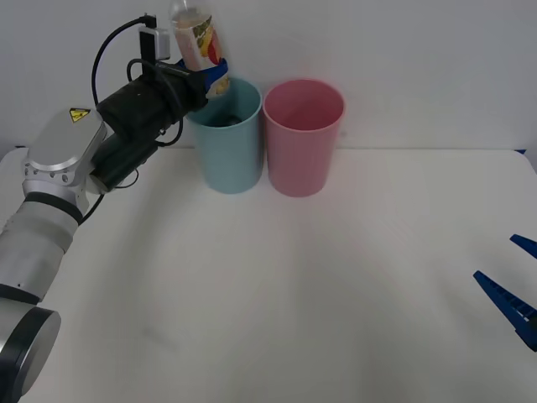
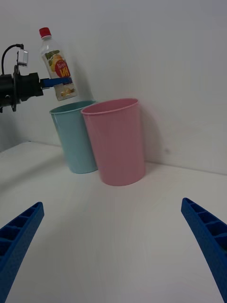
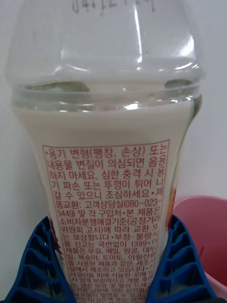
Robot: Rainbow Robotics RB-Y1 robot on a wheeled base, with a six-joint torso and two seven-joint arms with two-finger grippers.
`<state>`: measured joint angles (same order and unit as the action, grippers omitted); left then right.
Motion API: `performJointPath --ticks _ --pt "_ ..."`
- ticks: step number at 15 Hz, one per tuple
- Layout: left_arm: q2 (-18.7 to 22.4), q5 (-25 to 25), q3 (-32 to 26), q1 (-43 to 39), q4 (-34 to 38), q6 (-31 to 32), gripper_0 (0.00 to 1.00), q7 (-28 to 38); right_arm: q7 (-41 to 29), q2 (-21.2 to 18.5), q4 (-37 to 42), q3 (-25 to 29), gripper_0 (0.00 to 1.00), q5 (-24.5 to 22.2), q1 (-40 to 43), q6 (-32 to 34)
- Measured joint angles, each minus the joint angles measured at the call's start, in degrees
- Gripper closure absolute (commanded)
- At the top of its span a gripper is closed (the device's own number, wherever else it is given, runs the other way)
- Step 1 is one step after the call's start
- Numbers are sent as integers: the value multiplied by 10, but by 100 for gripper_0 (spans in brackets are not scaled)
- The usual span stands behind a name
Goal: Grasp the object on the table and drop it into the matching bin: aluminum can to the light blue bin, PET bottle to the pink bin.
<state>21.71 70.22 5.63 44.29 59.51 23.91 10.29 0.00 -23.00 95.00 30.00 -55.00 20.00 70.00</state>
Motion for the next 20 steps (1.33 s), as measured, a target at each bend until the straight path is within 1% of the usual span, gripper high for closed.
performJointPath --ticks 20 --pt "0 4 1 0 1 1 100 -8 0 0 0 0 0 0 0 0"
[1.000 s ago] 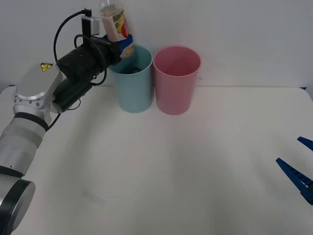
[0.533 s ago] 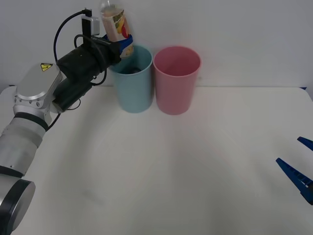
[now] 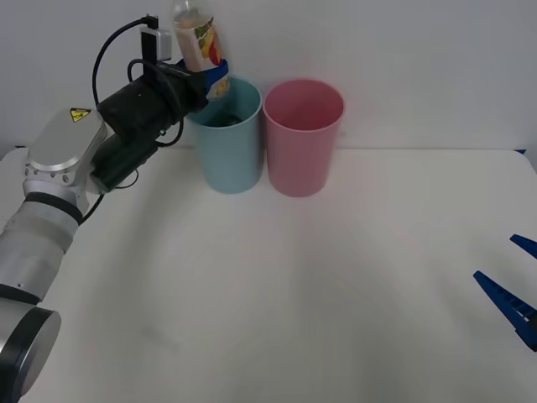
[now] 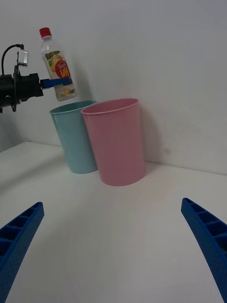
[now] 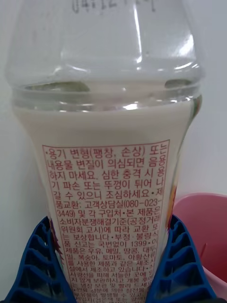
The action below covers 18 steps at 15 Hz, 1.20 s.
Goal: Grasp the object on the table and drop it into the matching bin: aluminum can to the light blue bin, PET bottle to the pink bin.
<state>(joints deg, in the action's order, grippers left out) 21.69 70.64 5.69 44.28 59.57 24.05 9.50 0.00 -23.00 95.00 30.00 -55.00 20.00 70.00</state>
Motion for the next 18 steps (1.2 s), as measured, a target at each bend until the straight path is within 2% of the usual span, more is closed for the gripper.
performJointPath --ticks 8,16,18 --pt "-10 10 1 12 0 3 100 6 0 0 0 0 0 0 0 0" --pt "-71 47 5 37 -1 -45 100 12 0 0 0 0 0 0 0 0" --pt "-82 48 23 44 -1 -71 100 11 0 0 0 0 0 0 0 0"
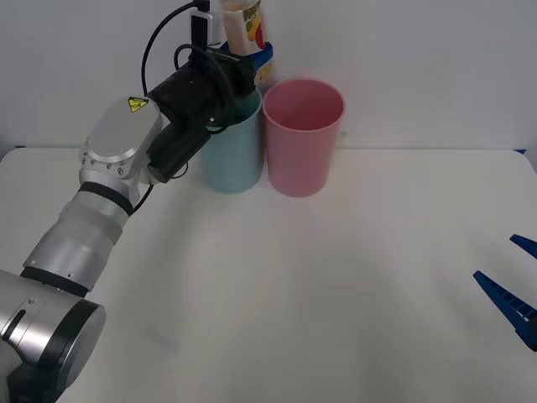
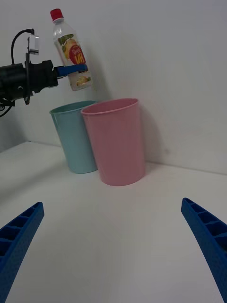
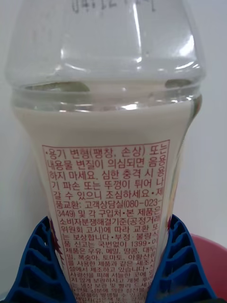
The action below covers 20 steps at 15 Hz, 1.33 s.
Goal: Grasp the object on the table and drop it into the matching bin: aluminum can to the light blue bin, PET bottle to the pink bin.
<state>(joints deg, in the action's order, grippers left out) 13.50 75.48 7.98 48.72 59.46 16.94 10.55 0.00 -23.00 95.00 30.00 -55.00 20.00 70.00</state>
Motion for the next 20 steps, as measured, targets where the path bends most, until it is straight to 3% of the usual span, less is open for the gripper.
performJointPath --ticks 9,16,17,18,20 --pt "-6 -91 144 34 0 -99 100 -9 0 0 0 0 0 0 0 0" --pt "-11 -98 166 40 0 -121 97 -13 0 0 0 0 0 0 0 0" --pt "-11 -98 166 40 0 -121 88 -13 0 0 0 0 0 0 0 0" --pt "-11 -98 166 40 0 -121 53 -13 0 0 0 0 0 0 0 0" --pt "-11 -101 166 40 0 -121 5 -11 0 0 0 0 0 0 0 0"
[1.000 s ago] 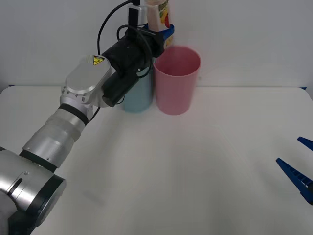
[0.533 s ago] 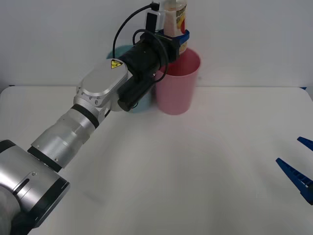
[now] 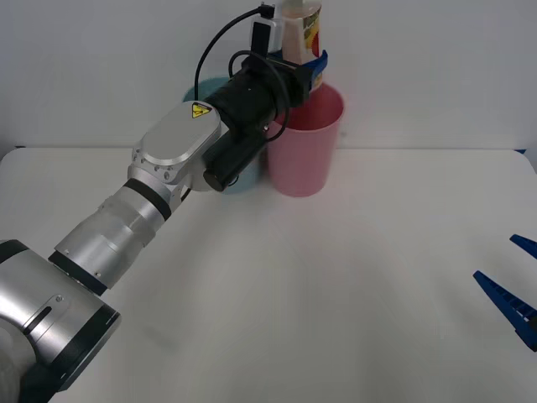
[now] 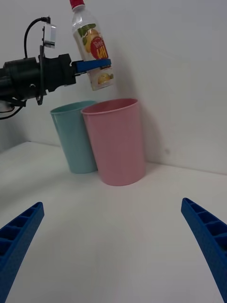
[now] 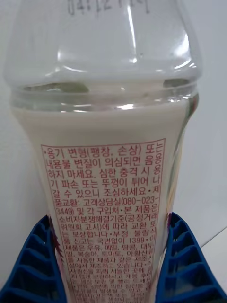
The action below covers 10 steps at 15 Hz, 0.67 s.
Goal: Grasp the object on the table and drop it into the matching bin: aluminum can to the light blue bin, PET bottle to the pink bin.
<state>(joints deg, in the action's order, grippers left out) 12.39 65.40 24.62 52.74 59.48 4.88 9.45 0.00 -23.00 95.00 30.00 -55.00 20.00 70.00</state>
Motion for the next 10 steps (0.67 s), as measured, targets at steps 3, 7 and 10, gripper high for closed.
performJointPath --ticks 3,7,10 --pt "-1 -6 7 0 0 -10 0 9 0 0 0 0 0 0 0 0" --pt "-1 -11 13 1 0 -23 0 17 0 0 0 0 0 0 0 0" --pt "-1 -11 13 0 0 -25 0 17 0 0 0 0 0 0 0 0"
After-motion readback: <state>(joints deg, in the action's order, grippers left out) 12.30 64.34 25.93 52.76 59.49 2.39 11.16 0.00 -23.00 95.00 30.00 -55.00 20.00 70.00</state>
